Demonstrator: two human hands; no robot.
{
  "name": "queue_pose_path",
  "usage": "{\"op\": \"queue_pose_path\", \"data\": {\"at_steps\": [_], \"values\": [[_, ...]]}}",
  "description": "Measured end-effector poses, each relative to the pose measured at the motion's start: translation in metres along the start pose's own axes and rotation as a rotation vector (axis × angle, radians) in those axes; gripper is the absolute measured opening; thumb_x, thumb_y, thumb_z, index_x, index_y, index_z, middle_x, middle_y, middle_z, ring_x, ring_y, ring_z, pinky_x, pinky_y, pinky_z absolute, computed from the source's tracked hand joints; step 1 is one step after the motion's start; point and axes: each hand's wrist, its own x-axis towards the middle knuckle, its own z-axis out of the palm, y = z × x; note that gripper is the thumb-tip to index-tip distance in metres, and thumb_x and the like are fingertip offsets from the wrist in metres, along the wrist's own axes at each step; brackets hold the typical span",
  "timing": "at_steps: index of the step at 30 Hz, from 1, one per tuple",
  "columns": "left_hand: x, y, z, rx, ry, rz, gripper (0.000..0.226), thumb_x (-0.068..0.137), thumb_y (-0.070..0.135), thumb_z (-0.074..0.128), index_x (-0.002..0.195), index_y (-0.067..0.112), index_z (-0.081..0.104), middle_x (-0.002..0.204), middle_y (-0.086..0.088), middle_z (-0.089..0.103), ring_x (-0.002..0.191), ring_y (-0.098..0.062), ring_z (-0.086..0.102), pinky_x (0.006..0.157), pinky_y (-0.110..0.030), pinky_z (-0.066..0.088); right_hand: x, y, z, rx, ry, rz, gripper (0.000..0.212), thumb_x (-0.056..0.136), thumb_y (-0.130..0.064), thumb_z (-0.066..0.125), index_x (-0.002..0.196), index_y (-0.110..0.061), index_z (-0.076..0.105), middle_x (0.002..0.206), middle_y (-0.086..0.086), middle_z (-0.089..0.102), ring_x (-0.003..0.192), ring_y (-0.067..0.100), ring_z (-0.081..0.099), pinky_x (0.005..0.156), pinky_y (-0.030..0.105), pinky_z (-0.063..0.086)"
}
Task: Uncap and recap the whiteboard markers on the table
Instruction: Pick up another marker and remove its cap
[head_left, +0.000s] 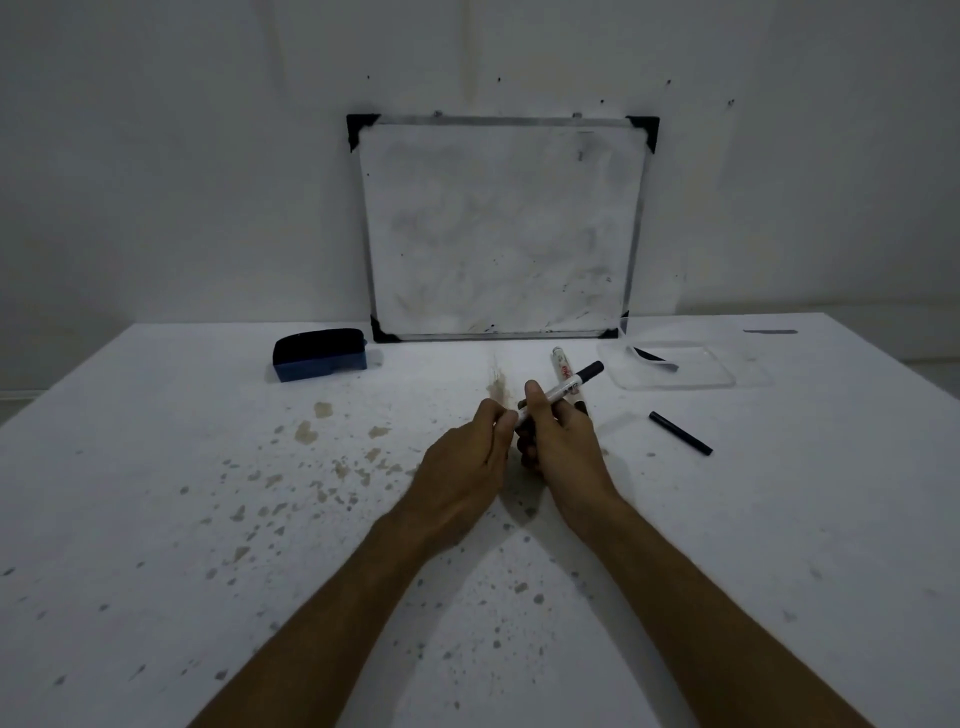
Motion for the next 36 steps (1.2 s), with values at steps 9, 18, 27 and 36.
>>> {"op": "queue_pose_path", "data": {"at_steps": [9, 18, 27, 36], "values": [[0.0, 0.004, 0.003, -0.058, 0.043, -0.047, 0.037, 0.111, 0.038, 0.027, 0.089, 0.019, 0.05, 0.071, 0.005, 0.052, 0.063, -0.012, 0.048, 0.064, -0.03, 0.042, -0.001, 0.002, 0.003, -0.003, -0.049, 0.042, 0.041, 0.105, -0.045, 0.047, 0.089, -0.01, 0.061, 0.062, -0.003, 0.058, 0.058, 0.014, 0.054, 0.056, 0.028, 0.05], [0.009, 0.013, -0.004, -0.394, -0.056, -0.231, 0.045, 0.11, 0.048, 0.026, 0.095, 0.029, 0.064, 0.073, 0.007, 0.06, 0.063, -0.007, 0.052, 0.063, -0.027, 0.04, 0.009, 0.006, 0.01, 0.079, 0.051, 0.11, 0.034, 0.103, -0.045, 0.054, 0.096, -0.015, 0.069, 0.084, 0.003, 0.075, 0.086, 0.022, 0.073, 0.089, 0.047, 0.06], [0.012, 0.007, -0.004, -0.446, -0.042, -0.276, 0.057, 0.11, 0.049, 0.026, 0.09, 0.013, 0.065, 0.068, 0.001, 0.057, 0.055, -0.01, 0.047, 0.056, -0.026, 0.039, 0.006, 0.008, 0.016, 0.18, 0.053, 0.102, 0.032, 0.105, -0.037, 0.052, 0.091, -0.012, 0.066, 0.064, -0.007, 0.072, 0.063, 0.008, 0.069, 0.072, 0.037, 0.057], [0.012, 0.004, 0.001, -0.451, -0.038, -0.271, 0.055, 0.11, 0.046, 0.025, 0.082, 0.016, 0.062, 0.059, 0.007, 0.054, 0.05, -0.007, 0.046, 0.052, -0.022, 0.037, 0.001, 0.005, 0.016, 0.148, 0.072, 0.094, 0.031, 0.106, -0.038, 0.049, 0.089, -0.017, 0.065, 0.076, -0.005, 0.075, 0.072, 0.009, 0.073, 0.072, 0.034, 0.063]]}}
